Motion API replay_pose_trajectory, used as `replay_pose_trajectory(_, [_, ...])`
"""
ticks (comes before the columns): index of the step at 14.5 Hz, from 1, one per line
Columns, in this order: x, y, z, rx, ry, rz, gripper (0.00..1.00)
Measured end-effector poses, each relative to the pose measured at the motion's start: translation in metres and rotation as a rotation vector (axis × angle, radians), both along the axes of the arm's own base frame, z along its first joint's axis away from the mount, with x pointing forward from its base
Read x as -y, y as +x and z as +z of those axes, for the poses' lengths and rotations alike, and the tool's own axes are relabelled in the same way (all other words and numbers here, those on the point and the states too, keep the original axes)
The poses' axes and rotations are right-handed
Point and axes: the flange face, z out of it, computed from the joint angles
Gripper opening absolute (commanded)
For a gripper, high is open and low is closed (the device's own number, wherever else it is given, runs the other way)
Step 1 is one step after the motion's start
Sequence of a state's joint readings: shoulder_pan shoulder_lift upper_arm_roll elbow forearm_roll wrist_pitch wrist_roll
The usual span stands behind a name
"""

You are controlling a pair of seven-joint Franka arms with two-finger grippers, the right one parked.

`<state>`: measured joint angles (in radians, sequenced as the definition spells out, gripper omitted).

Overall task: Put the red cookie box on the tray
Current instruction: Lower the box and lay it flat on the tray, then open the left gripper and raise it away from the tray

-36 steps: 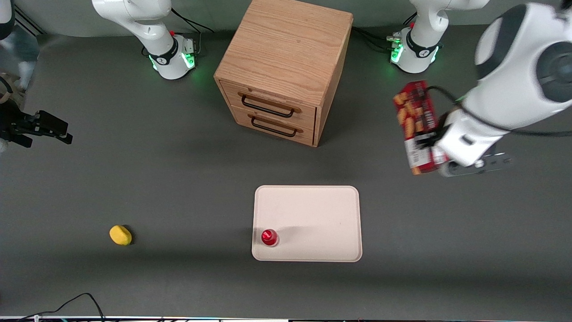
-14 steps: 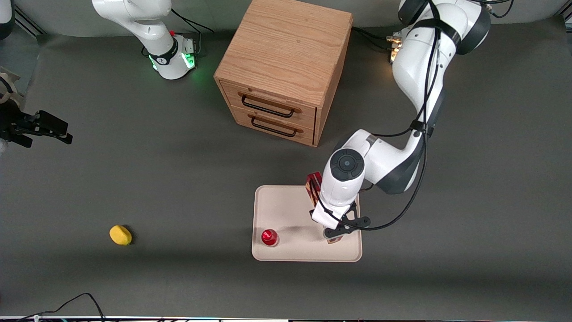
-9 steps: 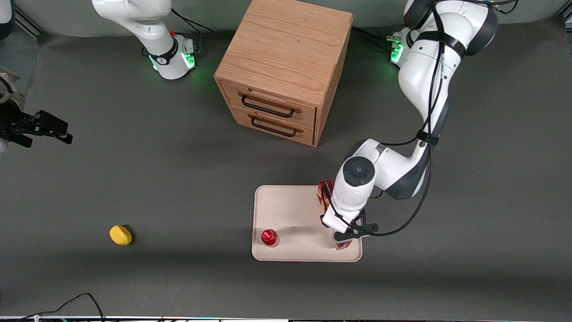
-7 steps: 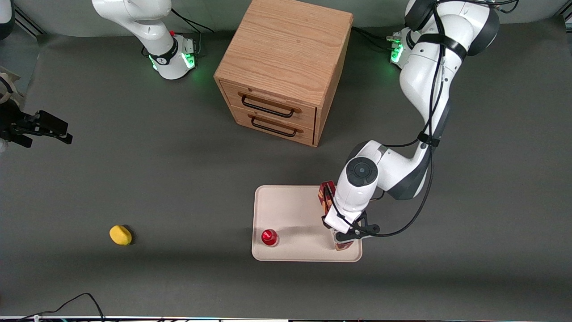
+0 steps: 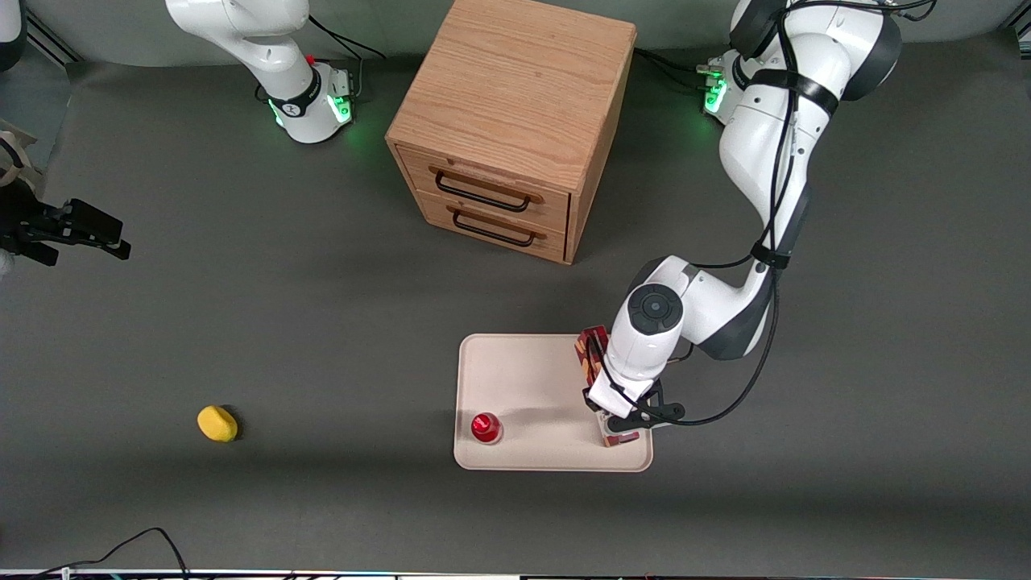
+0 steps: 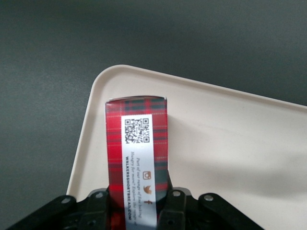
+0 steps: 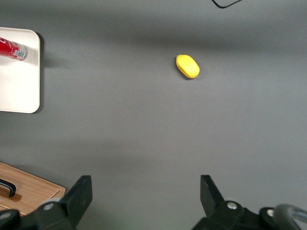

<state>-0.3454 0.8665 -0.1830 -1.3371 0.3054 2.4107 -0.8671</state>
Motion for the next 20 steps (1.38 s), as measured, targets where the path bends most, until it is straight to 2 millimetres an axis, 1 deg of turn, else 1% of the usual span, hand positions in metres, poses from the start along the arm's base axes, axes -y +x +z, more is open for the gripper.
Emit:
replay_pose_trajectory(1, [0.000,0.000,0.000,0.002,0.002,-0.002,0.67])
replay_pose_trajectory(2, [0.000,0.000,0.000,0.004,0.003,-0.004,0.94])
replay_pose_trajectory(3, [-0.001,0.000,-0.001,0.005,0.006,-0.005,1.00])
replay_pose_trajectory(7, [-0.005,0.001,-0.011,0.006,0.012,-0.004,1.00])
replay_pose_trajectory(10, [-0.005,0.004,-0.004,-0.007,0.012,0.009,1.00])
replay_pose_trajectory(11, [-0.006,0.005,0.001,-0.029,0.012,0.024,1.00])
replay_pose_trajectory(12, [-0.005,0.006,0.009,-0.052,0.011,0.040,1.00])
replay_pose_trajectory(14, [-0.002,0.007,0.032,-0.101,0.004,0.064,1.00])
replay_pose_trajectory(16, [0.005,0.001,0.060,-0.175,0.012,0.076,1.00])
replay_pose_trajectory(17, [0.005,-0.001,0.076,-0.218,0.018,0.086,1.00])
replay_pose_trajectory(19, [-0.002,-0.004,0.111,-0.306,0.031,0.078,1.00])
replay_pose_trajectory(20, [-0.010,-0.005,0.130,-0.341,0.040,0.064,1.00])
